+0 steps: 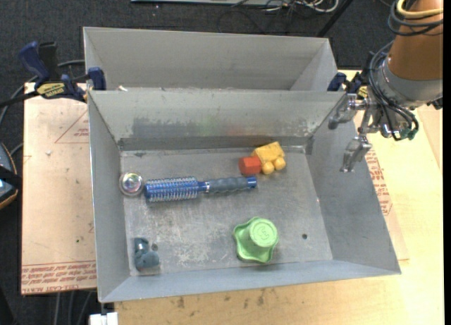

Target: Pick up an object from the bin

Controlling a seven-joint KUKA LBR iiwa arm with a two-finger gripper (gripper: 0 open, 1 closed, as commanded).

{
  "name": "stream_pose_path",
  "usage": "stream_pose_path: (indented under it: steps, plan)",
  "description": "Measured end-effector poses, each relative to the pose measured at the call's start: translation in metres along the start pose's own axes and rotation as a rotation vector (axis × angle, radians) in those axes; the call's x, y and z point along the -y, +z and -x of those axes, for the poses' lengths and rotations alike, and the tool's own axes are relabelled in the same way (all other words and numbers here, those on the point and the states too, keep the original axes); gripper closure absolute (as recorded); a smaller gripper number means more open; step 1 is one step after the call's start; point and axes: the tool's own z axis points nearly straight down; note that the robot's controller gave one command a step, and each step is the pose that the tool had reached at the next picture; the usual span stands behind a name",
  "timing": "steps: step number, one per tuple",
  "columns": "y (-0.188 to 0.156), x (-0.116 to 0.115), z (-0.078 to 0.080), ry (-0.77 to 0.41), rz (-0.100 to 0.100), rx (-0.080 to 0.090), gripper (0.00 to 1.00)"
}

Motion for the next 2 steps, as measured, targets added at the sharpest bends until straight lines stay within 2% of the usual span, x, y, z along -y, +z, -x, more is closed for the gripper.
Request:
stream_pose_path:
  steps: [1, 2]
  plan:
    - [0.056, -0.053, 0.037, -0.145, 0.003, -0.002, 0.00]
    - [0.138, -0.133, 0.030, -0.415, 0.005, -0.005, 0.00]
